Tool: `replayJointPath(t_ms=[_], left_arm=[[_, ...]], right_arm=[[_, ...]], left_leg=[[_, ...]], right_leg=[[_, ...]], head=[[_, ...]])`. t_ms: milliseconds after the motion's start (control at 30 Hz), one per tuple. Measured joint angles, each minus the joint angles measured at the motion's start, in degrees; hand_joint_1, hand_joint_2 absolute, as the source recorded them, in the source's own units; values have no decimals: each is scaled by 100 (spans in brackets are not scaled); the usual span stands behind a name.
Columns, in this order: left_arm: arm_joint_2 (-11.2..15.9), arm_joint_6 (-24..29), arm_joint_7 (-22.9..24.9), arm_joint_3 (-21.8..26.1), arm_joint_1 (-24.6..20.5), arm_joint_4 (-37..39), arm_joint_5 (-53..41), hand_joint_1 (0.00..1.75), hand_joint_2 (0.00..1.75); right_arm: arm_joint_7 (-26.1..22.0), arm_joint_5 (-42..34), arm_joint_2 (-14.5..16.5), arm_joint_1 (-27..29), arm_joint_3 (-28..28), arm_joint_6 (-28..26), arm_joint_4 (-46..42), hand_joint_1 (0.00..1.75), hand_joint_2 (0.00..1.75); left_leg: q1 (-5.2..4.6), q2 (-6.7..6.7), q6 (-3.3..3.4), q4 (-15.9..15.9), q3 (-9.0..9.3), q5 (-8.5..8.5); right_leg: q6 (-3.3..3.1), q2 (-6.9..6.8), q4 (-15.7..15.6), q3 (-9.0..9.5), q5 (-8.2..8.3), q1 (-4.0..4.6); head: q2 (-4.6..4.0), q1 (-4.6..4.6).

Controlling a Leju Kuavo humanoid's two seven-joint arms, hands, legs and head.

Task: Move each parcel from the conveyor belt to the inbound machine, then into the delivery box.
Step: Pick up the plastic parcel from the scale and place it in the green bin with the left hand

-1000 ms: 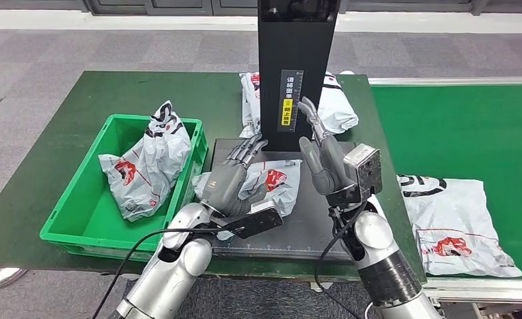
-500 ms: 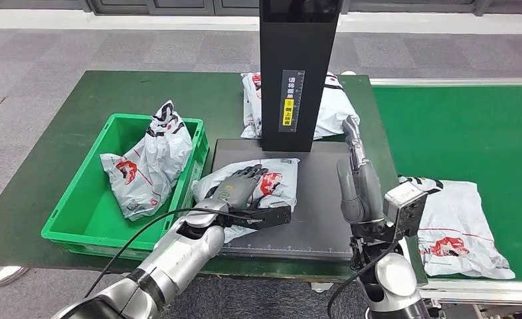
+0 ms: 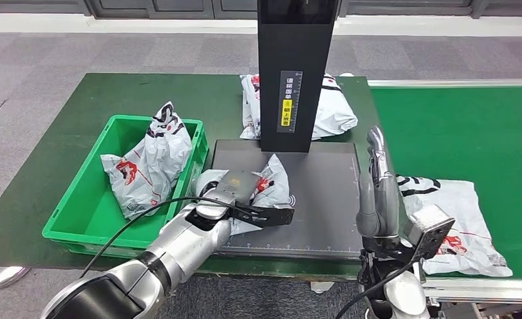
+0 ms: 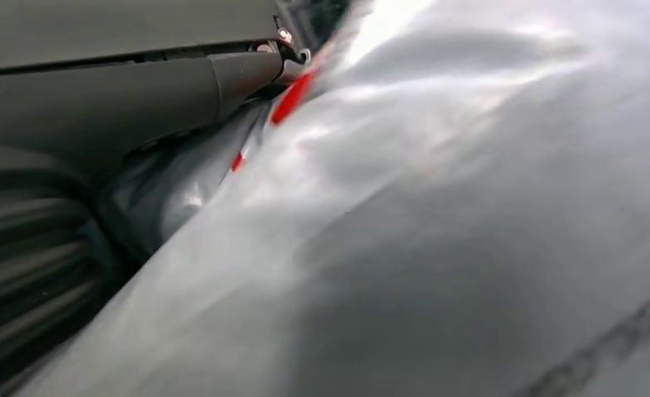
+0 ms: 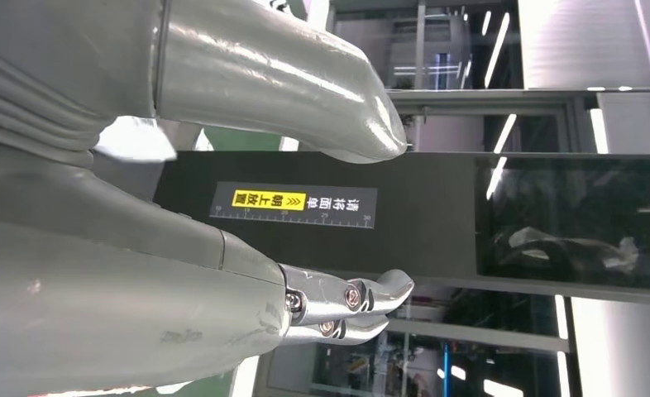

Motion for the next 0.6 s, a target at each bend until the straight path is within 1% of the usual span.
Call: replayJointPath(t_ms=[33,100,133,233,267,300,467,567,600], left_arm=[[6,136,32,0,-1,9,10,175,175],[22,676,30,7,17,0,92,175,175],[47,1124,-36,29,51,-47,186,175,175],[221,2922,-540,279,245,-561,712,175,175],[299,3357,-714,427,313,-872,892,175,175],[375,3610,-847,584,374,-1203,1030,175,175],[695,4055,-1330,1320,804,-2725,1553,175,175],[844,4166,-1549,1778,1021,-3560,1763,175,175],[879,4170,-1576,1901,1074,-3767,1782,175,175]], right_arm=[[-14,-10,0,3,-14,-4,0,0,0],[-28,-37,0,15,-53,-25,0,0,0],[-34,-63,0,25,-67,-46,0,0,0],[-44,-166,0,78,-98,-142,0,0,0],[-43,-193,0,100,-108,-176,0,0,0],[-42,-213,0,118,-116,-202,-1,0,0],[-46,-232,0,202,-126,-240,-1,0,0],[-70,-236,0,262,-129,-244,-1,0,0],[-83,-238,0,277,-130,-244,-1,0,44]], left_leg=[[0,0,0,0,1,1],[0,1,-1,0,1,3],[0,2,-3,0,-1,5],[1,4,-7,0,-10,11],[1,3,-8,0,-13,12],[2,3,-8,-1,-14,12],[3,3,-10,-6,-21,10],[4,2,-10,-6,-25,8],[4,1,-9,-6,-26,7]], right_leg=[[0,0,0,1,0,0],[-1,1,1,0,1,1],[-2,3,2,-3,3,1],[-6,8,5,-15,6,4],[-7,7,5,-17,5,5],[-7,7,5,-17,4,6],[-9,7,5,-27,-1,5],[-9,6,5,-32,-5,4],[-8,4,4,-32,-6,4]], head=[[-1,0],[-1,0],[-1,0],[-1,0],[-1,0],[-1,0],[0,0],[-1,0],[-1,0]])
